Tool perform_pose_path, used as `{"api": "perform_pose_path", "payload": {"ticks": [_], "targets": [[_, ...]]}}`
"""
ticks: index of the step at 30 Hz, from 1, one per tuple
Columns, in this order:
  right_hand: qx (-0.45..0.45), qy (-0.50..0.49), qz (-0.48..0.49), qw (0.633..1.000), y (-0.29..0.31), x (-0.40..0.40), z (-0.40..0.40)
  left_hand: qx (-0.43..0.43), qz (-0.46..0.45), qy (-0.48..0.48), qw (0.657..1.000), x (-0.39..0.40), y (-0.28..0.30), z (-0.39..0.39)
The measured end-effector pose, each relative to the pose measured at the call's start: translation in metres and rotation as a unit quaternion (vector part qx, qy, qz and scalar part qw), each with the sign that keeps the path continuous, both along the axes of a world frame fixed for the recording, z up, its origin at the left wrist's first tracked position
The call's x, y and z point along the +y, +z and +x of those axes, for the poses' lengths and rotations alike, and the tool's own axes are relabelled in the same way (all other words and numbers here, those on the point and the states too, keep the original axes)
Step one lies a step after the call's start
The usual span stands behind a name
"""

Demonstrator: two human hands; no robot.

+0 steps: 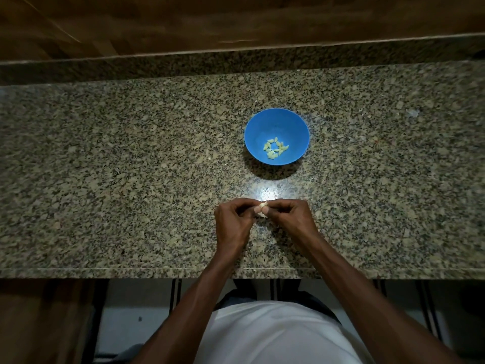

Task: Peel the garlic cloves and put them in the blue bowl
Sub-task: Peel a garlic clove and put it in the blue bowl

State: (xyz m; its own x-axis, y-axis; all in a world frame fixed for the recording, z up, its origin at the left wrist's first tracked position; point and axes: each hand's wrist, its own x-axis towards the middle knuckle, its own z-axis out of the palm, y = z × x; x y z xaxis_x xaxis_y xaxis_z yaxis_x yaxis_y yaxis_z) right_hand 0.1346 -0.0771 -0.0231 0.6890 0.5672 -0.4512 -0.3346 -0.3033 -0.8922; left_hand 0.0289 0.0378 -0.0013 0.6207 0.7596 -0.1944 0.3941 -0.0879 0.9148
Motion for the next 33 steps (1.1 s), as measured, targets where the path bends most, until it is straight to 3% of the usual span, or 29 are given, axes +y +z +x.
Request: {"api": "perform_pose_path", "payload": {"ticks": [13, 18, 24, 33], "targets": [[0.158, 0.002, -0.016, 0.987, 0.006, -0.003, 0.013, -0.024, -0.063, -0.093, 0.993, 0.015, -0.009, -0.004], [0.061, 0.058, 0.003, 0.996, 0.01, -0.011, 0.015, -0.016, -0.114, -0.155, 0.981, 0.023, -0.007, -0.006], [0.032, 0.091, 0.054, 0.994, 0.023, -0.011, 0.016, -0.036, -0.186, -0.104, 0.976, 0.019, 0.0, -0.01], [-0.013, 0.162, 0.026, 0.986, 0.029, -0.014, 0.028, -0.034, -0.179, -0.108, 0.977, 0.012, 0.006, -0.013]]}}
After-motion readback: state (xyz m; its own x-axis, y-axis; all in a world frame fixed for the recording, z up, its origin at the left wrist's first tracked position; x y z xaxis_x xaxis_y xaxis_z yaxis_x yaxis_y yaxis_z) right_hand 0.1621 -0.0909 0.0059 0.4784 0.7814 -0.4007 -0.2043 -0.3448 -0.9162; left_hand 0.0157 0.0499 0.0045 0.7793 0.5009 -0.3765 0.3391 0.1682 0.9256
